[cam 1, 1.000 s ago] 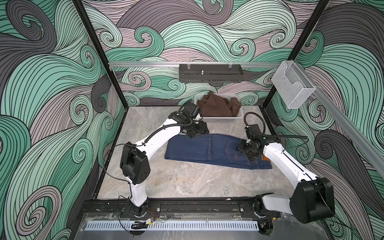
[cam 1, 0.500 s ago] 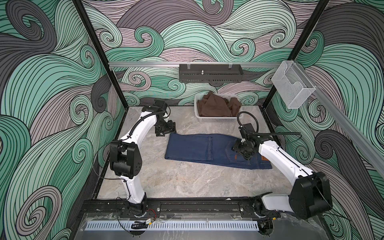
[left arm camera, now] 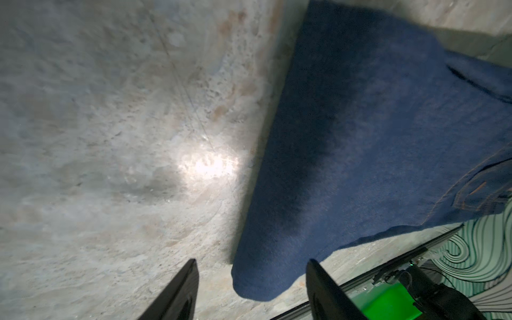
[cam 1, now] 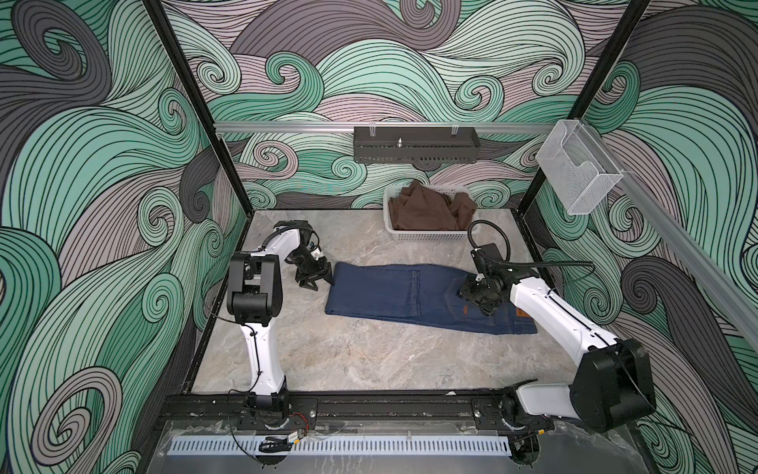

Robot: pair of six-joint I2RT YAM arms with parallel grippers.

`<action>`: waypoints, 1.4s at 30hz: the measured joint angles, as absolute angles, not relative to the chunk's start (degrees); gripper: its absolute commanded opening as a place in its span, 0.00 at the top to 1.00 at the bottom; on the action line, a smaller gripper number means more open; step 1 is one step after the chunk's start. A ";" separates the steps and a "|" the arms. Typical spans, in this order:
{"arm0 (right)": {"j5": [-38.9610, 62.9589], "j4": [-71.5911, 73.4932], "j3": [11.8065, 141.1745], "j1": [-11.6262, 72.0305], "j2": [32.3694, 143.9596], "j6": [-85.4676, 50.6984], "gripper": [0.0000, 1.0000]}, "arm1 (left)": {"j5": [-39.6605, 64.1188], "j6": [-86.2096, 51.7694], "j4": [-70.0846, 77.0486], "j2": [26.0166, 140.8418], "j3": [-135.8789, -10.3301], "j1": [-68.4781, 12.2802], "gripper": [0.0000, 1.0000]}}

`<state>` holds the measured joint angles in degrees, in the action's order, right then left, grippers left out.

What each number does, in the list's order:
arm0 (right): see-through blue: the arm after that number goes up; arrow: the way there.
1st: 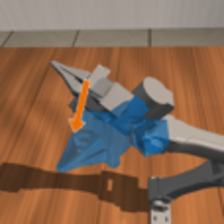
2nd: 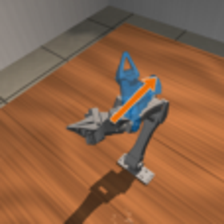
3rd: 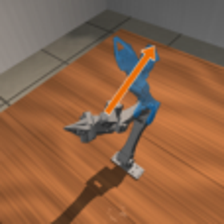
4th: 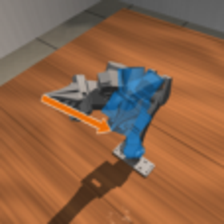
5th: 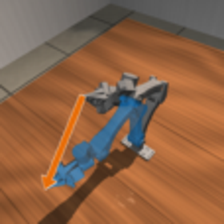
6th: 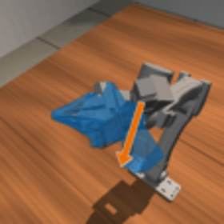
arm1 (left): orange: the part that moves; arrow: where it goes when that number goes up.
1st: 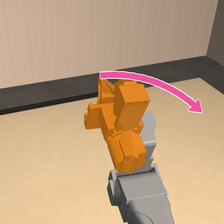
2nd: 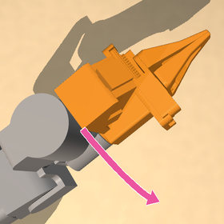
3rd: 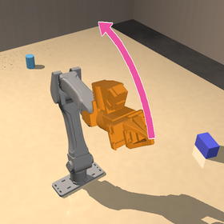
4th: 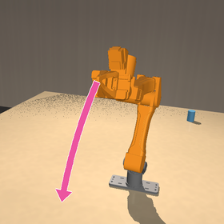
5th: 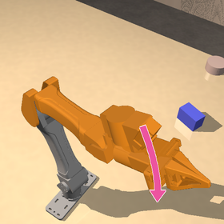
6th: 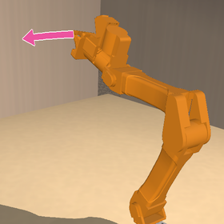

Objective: Fold and stack the trousers
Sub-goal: Fold the trousers at the center of the table.

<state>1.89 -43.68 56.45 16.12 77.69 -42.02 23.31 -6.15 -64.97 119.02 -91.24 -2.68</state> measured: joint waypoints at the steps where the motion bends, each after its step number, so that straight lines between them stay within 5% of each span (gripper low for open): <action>1: 1.89 -43.66 56.45 16.12 77.69 -42.02 0.42 | 23.90 -5.91 -64.97 119.42 -91.24 -2.48 0.39; 10: 1.91 -43.51 55.96 16.12 77.36 -42.06 0.42 | 27.11 -5.13 -64.93 122.43 -90.89 -2.70 0.42; 34: 1.76 -43.53 55.46 16.12 76.07 -42.24 0.42 | 29.17 -4.69 -65.76 125.91 -91.07 -5.45 0.98; 42: 1.48 -43.51 55.31 16.12 76.07 -42.44 0.42 | 29.17 -4.95 -65.52 125.67 -91.07 -5.48 1.00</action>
<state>1.48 -43.51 55.31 16.12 76.07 -42.44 29.17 -4.95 -65.52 125.67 -91.07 -5.48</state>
